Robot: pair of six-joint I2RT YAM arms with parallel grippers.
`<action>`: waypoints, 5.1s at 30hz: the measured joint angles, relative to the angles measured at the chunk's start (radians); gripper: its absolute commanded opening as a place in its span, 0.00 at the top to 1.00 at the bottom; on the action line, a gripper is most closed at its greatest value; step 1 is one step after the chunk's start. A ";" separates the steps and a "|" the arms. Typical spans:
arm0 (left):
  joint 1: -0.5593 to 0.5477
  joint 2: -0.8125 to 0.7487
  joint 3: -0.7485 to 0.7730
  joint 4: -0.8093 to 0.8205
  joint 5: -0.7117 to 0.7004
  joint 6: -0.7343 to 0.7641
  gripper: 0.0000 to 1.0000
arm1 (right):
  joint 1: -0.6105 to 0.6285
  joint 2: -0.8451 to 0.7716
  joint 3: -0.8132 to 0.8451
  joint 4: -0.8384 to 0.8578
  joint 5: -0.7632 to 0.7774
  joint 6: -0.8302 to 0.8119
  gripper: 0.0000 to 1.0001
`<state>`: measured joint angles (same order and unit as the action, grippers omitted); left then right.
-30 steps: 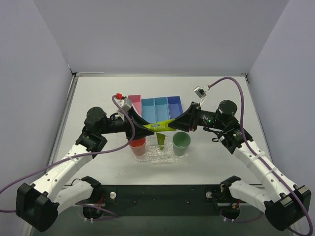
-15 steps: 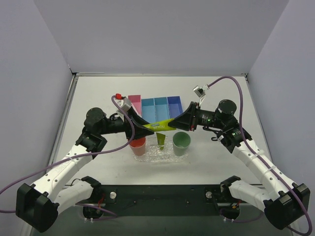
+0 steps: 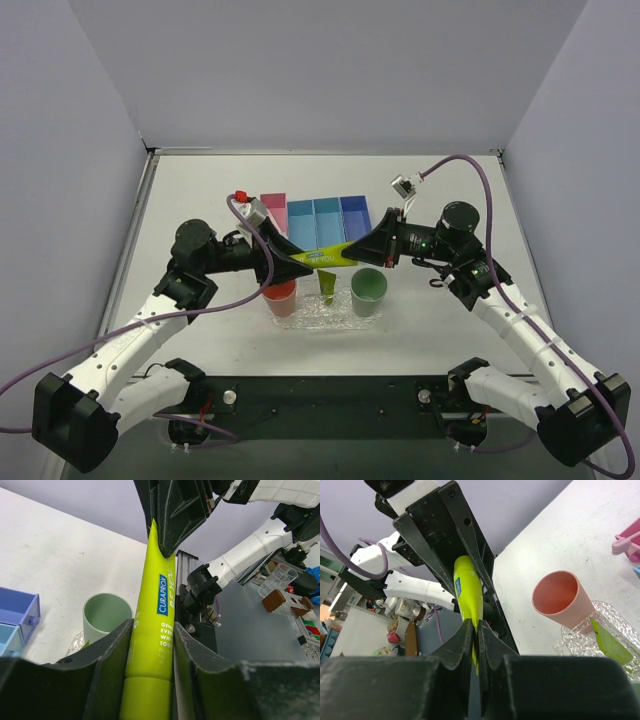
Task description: Prepare toiletry sets of a toothbrush and toothpaste on the tray
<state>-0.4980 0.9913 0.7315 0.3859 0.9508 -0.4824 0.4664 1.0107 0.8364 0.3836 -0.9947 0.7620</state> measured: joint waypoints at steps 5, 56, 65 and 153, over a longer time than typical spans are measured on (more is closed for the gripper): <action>0.006 -0.002 0.012 -0.065 -0.016 0.053 0.25 | 0.008 -0.005 0.060 -0.191 0.041 -0.113 1.00; 0.165 -0.105 0.141 -0.588 -0.840 0.330 0.19 | 0.522 0.573 0.860 -1.210 0.913 -0.625 1.00; 0.165 -0.105 0.140 -0.589 -0.840 0.333 0.19 | 0.519 0.634 0.878 -1.224 0.917 -0.659 1.00; 0.166 -0.169 0.133 -0.615 -0.997 0.346 0.20 | 0.515 0.835 0.904 -1.184 0.935 -0.684 0.95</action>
<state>-0.3317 0.8219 0.8642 -0.2291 -0.0460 -0.1364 0.9817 1.8462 1.7409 -0.8009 -0.0593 0.0780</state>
